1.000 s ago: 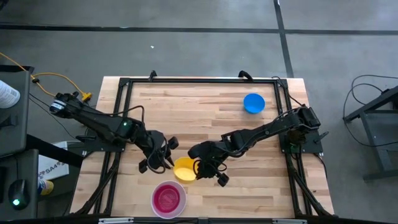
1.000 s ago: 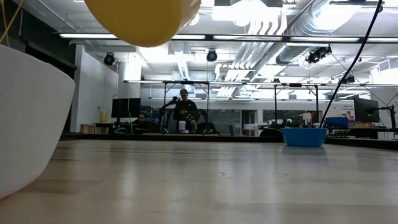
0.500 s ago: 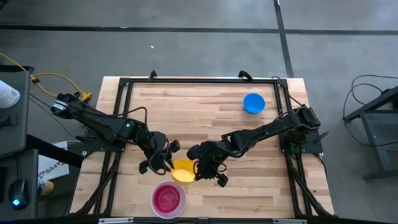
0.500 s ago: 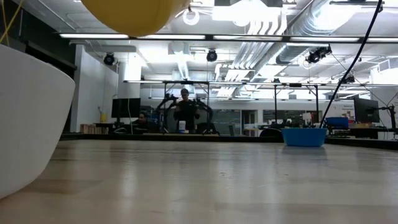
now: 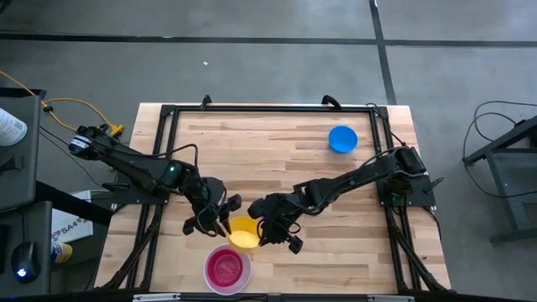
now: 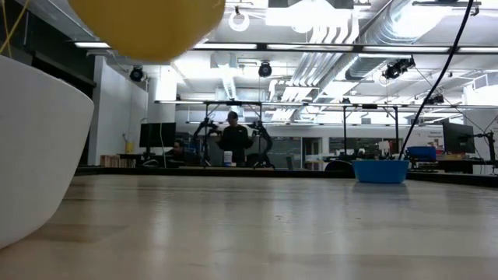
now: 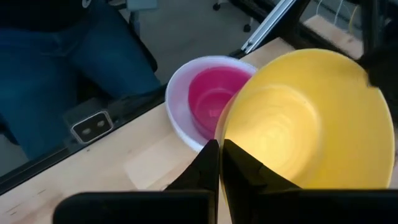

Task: Nest bowls inside each other
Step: Stack the yellow bowl on top of the red bowl

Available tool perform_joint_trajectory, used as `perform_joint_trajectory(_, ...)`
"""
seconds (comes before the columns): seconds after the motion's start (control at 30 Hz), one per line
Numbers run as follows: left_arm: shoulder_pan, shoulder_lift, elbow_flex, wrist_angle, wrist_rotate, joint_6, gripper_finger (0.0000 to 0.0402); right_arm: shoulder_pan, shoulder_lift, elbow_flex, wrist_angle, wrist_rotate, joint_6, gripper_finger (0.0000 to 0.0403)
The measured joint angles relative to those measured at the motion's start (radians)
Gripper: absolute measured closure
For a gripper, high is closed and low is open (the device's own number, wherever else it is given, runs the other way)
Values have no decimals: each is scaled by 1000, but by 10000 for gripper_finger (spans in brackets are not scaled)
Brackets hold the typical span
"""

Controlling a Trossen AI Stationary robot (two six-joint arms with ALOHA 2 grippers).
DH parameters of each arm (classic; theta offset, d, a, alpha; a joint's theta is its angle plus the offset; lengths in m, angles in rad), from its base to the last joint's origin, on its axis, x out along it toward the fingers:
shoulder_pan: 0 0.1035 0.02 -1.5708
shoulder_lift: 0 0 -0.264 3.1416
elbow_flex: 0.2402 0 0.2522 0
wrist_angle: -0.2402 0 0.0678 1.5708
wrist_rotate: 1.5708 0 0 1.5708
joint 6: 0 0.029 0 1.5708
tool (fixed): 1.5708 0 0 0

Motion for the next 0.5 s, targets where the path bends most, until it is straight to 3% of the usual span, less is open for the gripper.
perform_joint_trajectory(0.3,0,0,0,-4,12,-2,391,0,1,0,21,-1,-9,400)
perform_joint_trajectory(0.5,0,9,0,1,12,-34,381,0,1,0,27,-5,-10,400)
